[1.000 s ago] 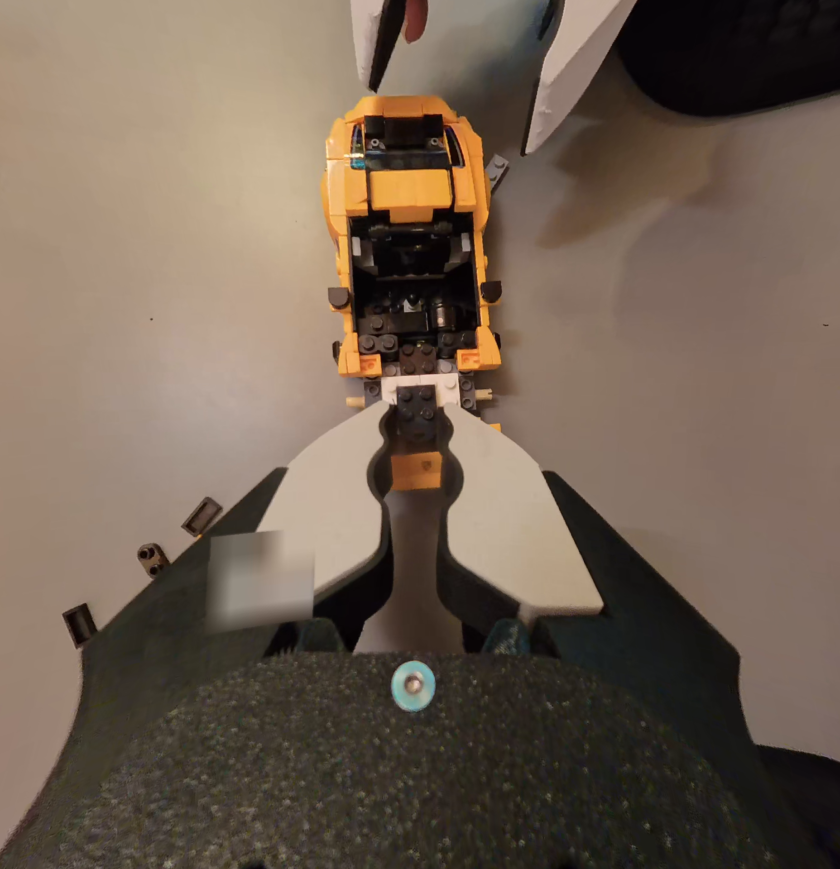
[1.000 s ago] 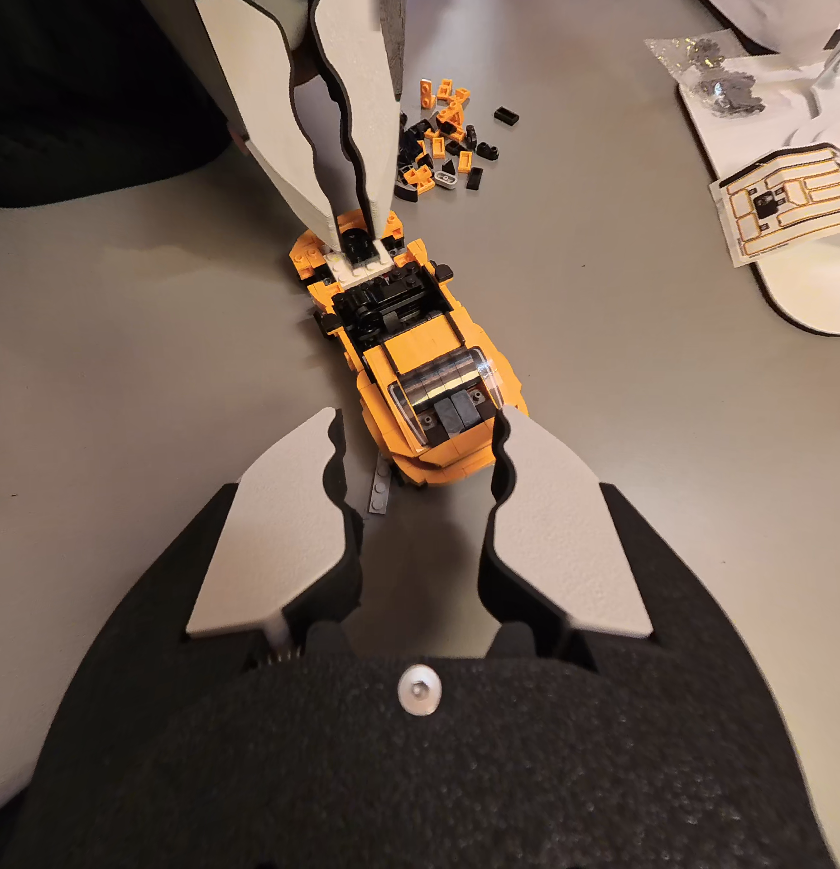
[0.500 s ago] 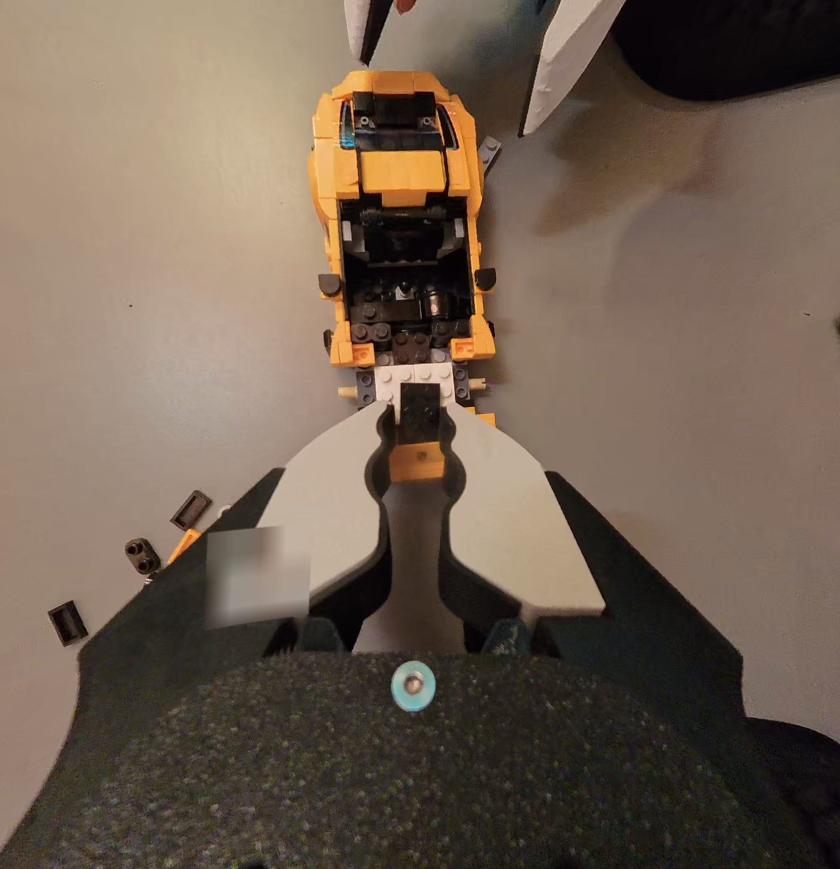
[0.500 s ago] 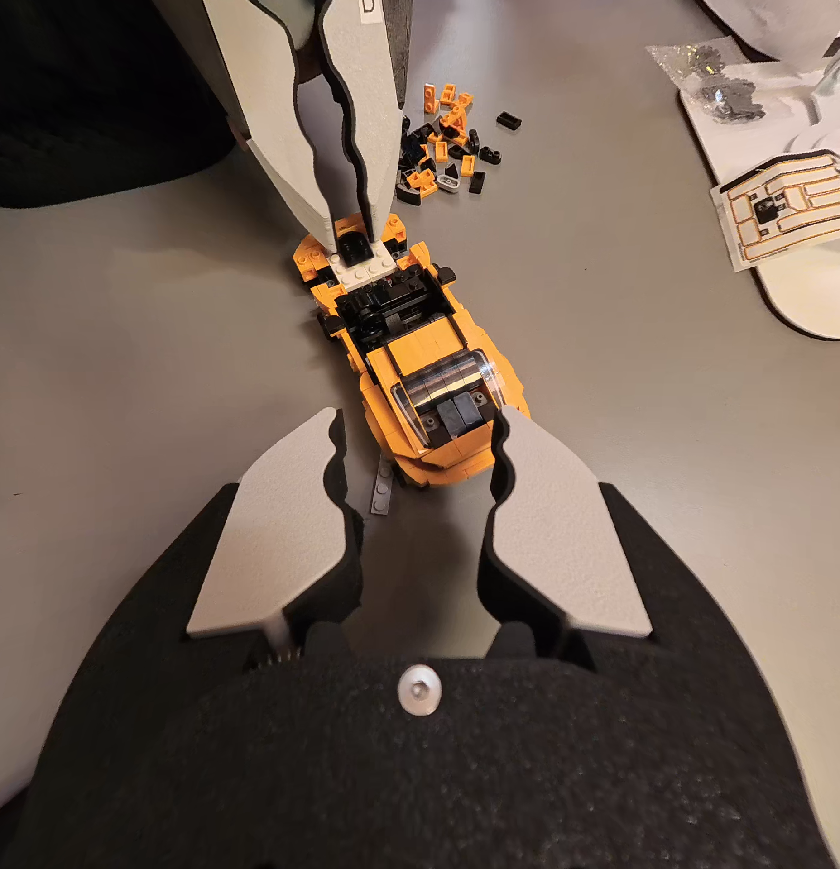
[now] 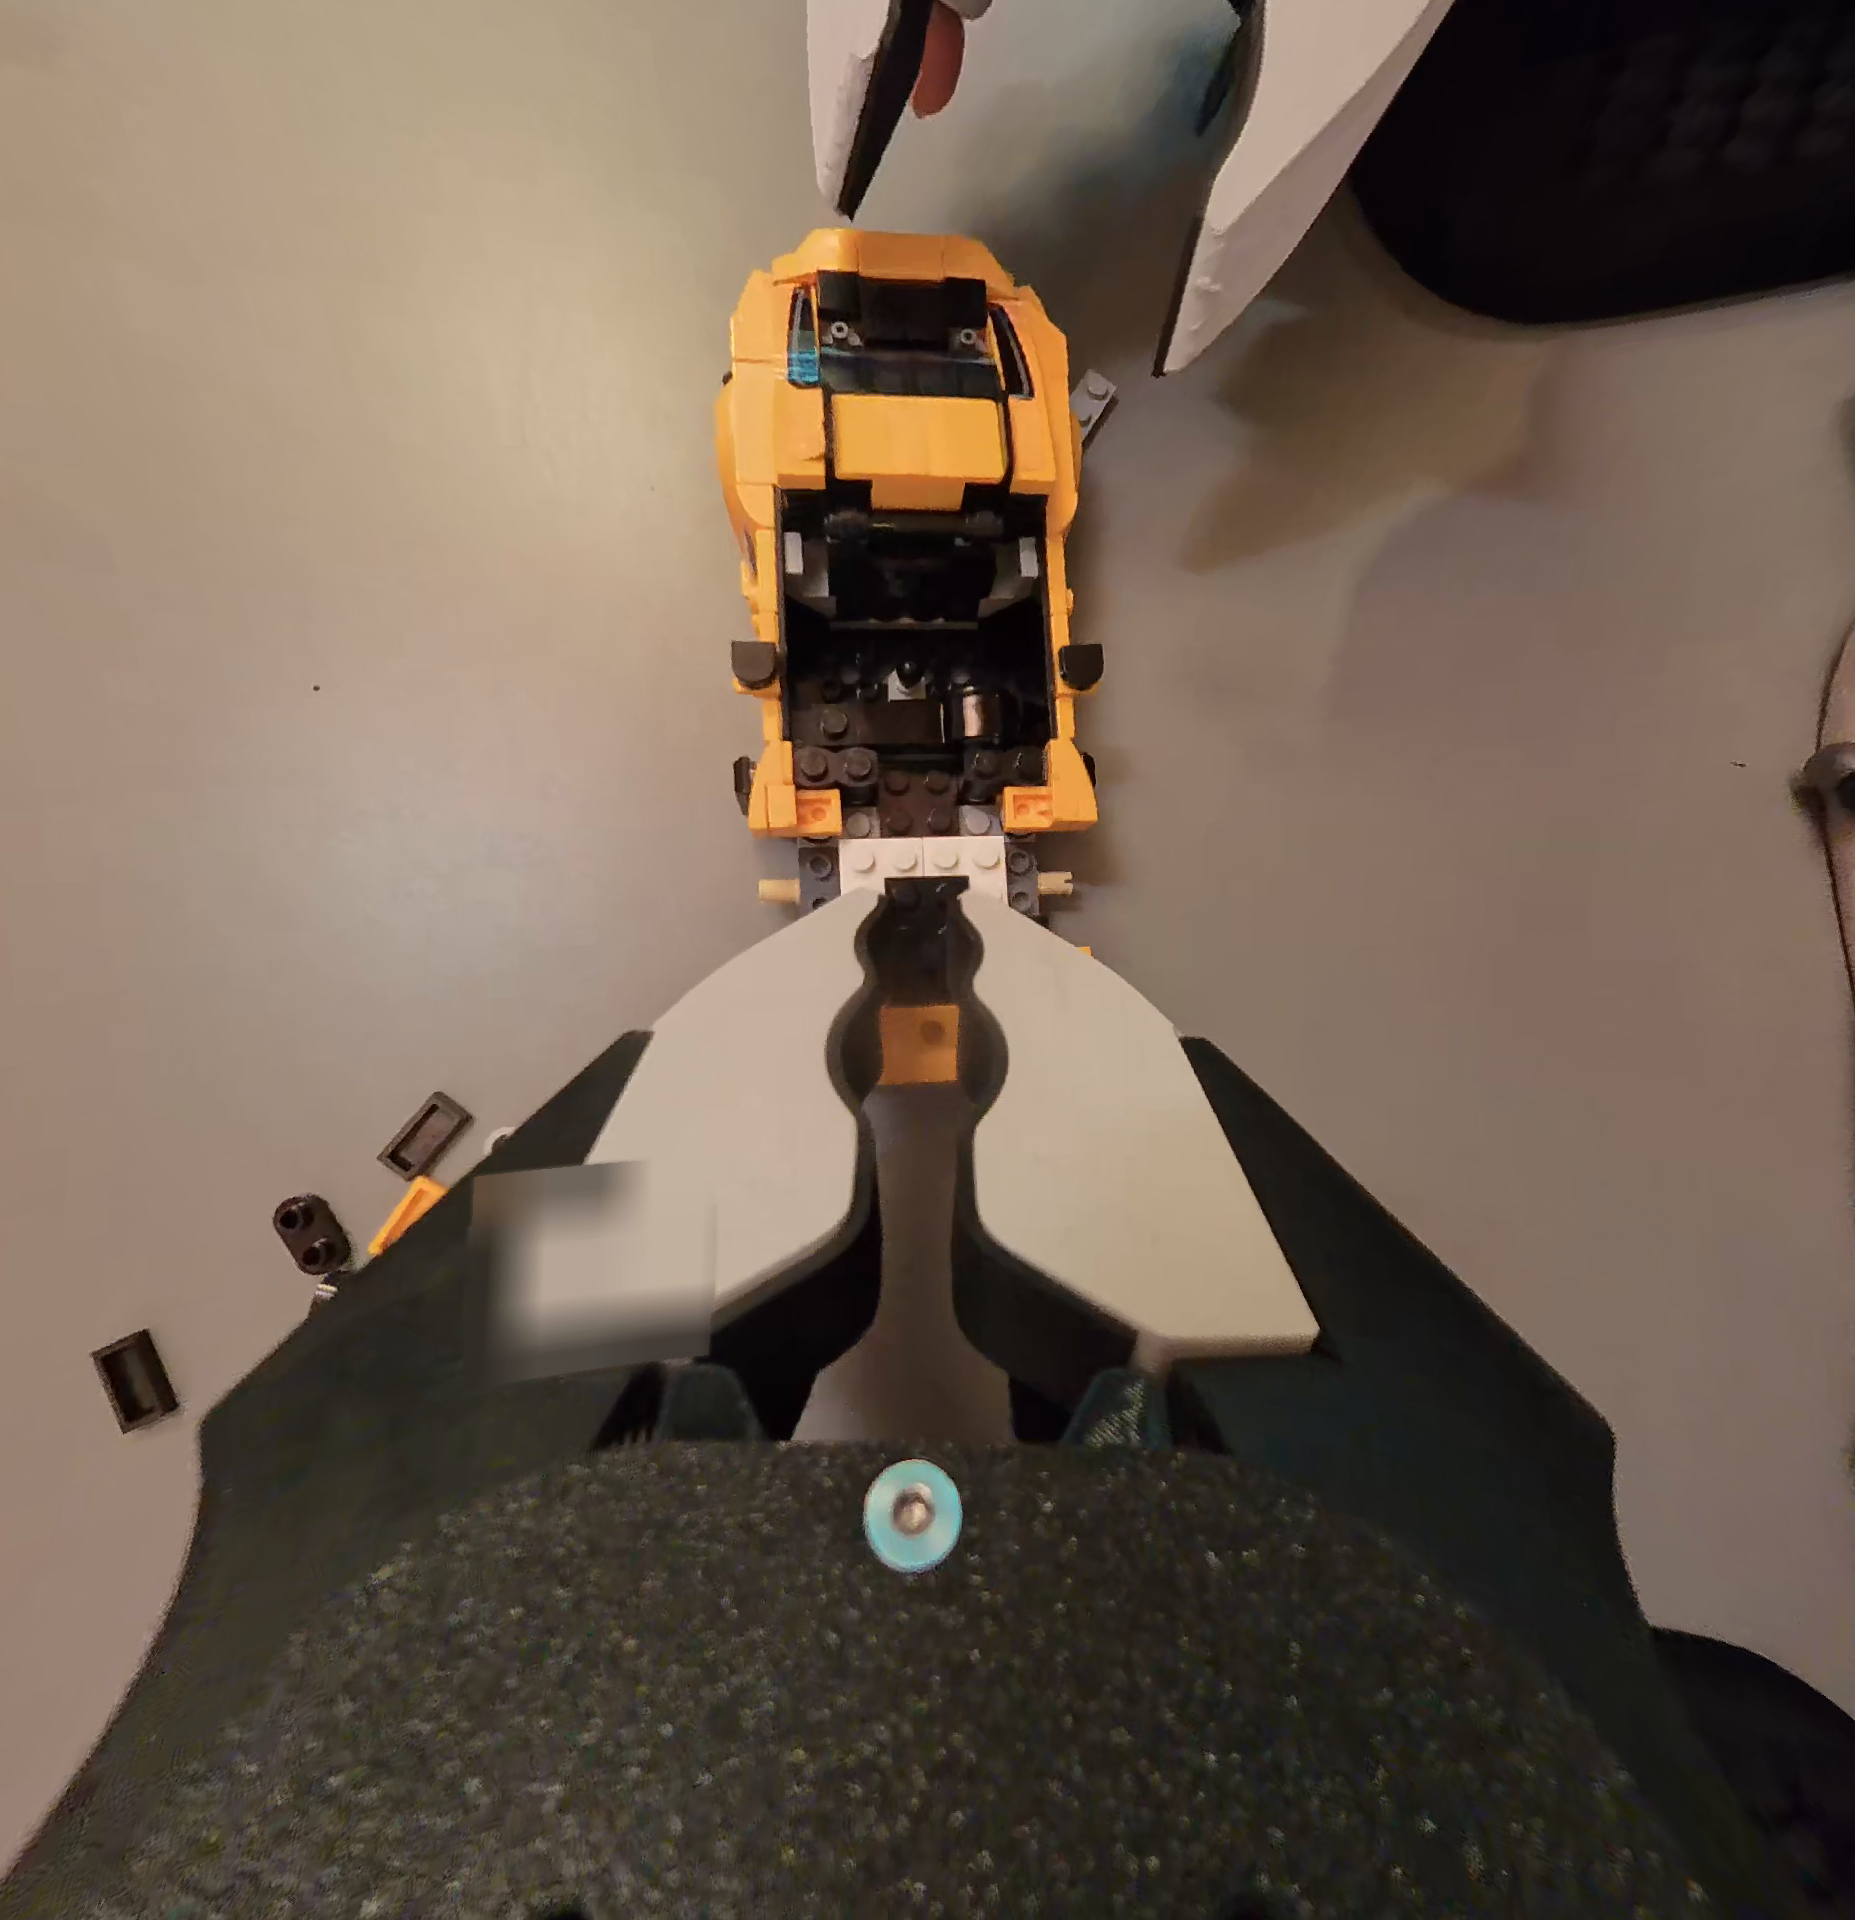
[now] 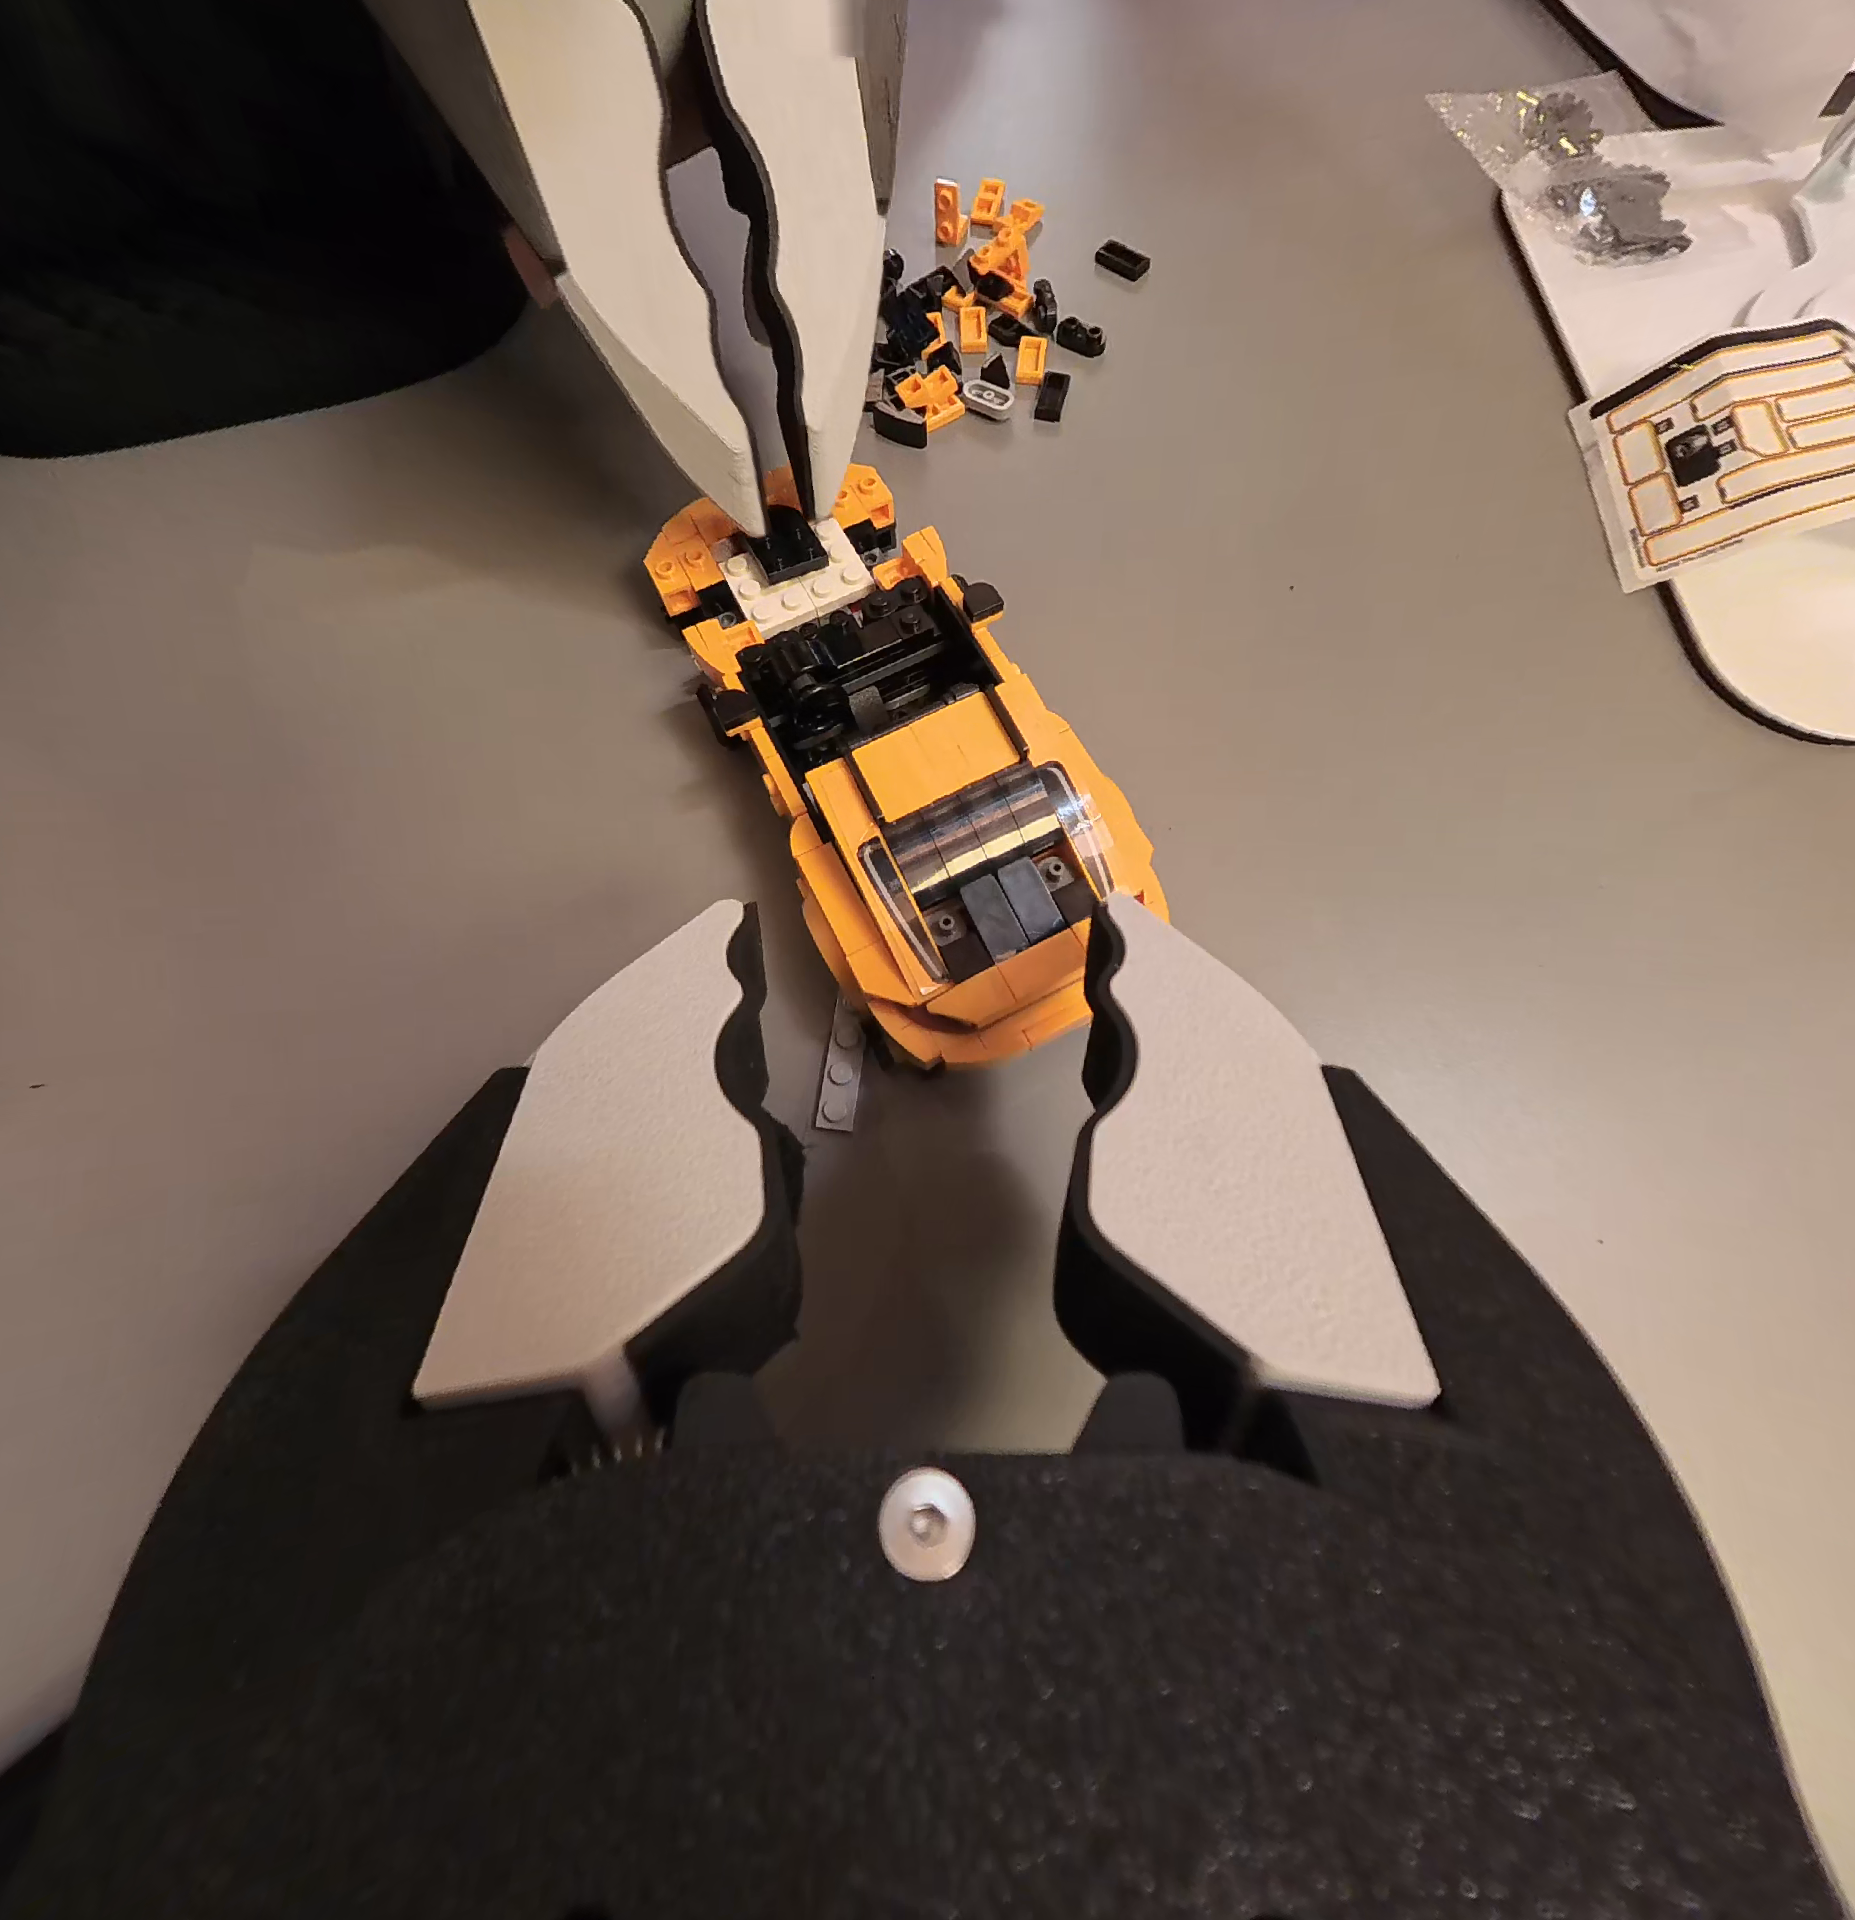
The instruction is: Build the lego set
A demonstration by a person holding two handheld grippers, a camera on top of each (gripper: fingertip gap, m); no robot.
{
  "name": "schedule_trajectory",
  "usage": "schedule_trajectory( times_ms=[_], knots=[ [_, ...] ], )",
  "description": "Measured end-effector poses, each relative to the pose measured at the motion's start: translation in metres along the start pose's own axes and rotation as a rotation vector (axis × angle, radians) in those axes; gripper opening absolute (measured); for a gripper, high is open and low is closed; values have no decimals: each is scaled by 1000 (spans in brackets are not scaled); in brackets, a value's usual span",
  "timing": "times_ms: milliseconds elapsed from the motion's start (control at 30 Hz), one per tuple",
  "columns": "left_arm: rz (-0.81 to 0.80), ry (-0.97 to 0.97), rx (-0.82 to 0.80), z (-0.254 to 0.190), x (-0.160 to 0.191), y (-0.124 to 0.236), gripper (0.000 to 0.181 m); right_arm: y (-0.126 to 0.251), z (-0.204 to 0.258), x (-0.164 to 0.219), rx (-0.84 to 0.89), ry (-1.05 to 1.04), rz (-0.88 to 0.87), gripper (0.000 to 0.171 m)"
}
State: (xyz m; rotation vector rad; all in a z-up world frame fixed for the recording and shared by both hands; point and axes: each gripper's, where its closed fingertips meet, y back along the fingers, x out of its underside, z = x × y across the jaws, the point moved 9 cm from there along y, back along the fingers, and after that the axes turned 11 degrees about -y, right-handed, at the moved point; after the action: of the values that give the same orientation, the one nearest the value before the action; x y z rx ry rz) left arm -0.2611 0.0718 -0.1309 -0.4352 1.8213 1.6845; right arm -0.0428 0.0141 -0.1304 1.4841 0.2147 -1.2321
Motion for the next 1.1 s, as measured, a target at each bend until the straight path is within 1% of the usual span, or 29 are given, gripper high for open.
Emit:
schedule_trajectory(
  times_ms=[167, 233, 333, 500, 1000, 1100],
  knots=[
    [21, 15, 10, 0, -1, -3, 6, 0, 0, 1, -2, 0, 3, 59],
    [38, 19, -1, 1, -2, -4, 0, 0, 0, 1, -3, 0, 5, 59],
    [59, 26, 47, 0, -5, -5, 0, 0, 0, 2, -2, 2, 6, 59],
    [128, -17, 25, -3, -12, -7, 0, 2, -1, 1, 3, 2, 0, 59],
    [455, -171, -123, -20, -37, -18, 0, 3, -1, 2, -3, -1, -14, 59],
    [496, -192, -133, -22, -40, -21, 1, 4, -1, 2, -6, -3, -21, 59]
  ],
)
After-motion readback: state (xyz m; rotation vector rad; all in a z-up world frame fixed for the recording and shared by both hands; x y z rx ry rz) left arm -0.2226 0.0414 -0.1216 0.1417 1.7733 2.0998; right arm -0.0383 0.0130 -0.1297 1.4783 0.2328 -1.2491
